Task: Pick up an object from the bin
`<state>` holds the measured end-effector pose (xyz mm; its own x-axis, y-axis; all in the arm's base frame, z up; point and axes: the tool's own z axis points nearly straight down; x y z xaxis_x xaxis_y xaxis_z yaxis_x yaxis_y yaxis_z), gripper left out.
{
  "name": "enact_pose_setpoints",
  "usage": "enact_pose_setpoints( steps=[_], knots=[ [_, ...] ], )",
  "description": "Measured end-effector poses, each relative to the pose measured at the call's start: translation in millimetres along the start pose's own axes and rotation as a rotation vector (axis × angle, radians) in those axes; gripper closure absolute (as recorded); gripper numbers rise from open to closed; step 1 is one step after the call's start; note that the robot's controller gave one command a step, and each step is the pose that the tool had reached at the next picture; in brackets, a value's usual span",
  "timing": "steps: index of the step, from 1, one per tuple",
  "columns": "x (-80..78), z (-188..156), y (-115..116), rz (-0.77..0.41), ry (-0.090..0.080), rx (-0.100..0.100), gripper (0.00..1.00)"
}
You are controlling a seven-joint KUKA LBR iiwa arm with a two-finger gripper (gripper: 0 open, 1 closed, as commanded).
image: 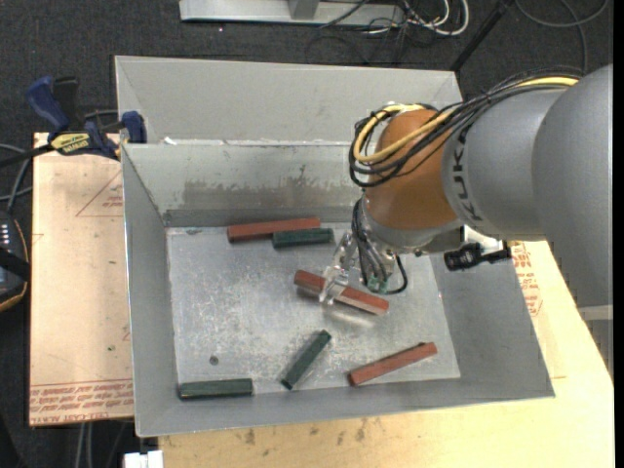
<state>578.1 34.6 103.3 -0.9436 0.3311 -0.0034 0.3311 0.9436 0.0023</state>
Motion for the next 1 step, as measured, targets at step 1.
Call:
enact_pose_setpoints(
  steps=[1],
  knots=[
    [1.7, -13.1, -0.6, 0.0, 0.006, 0.002, 1.0]
  ],
)
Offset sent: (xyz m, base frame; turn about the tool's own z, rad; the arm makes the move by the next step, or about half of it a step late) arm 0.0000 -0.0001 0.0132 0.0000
